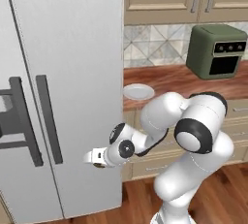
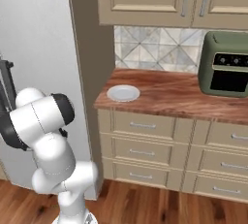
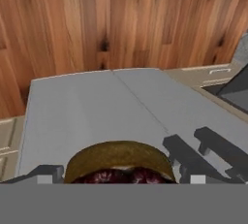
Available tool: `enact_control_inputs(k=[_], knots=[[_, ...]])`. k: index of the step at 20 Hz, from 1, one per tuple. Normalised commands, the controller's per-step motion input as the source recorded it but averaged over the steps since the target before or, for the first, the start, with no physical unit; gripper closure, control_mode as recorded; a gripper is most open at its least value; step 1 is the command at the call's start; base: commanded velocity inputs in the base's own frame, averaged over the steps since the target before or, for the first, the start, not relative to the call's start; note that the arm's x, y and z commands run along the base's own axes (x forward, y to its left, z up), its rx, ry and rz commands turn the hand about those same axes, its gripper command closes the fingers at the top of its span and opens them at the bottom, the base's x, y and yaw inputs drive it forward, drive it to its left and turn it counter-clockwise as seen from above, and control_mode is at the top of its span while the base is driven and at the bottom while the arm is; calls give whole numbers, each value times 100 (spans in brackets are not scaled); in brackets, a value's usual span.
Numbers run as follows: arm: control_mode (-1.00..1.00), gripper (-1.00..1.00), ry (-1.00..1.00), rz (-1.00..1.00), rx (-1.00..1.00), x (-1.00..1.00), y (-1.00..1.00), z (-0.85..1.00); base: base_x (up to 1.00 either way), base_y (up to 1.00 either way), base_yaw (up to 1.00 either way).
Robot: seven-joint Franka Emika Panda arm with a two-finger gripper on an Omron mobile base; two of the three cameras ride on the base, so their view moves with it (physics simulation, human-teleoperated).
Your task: Take the baked cake out of the oven and place it on the plate for cooling. Then close the oven door.
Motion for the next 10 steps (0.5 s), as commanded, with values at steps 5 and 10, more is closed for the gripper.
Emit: enact_control_inputs(k=[5, 10], knots=[[100, 100, 0, 0, 0, 0, 0, 0, 41, -66, 0], [100, 100, 0, 0, 0, 0, 0, 0, 42, -66, 0]])
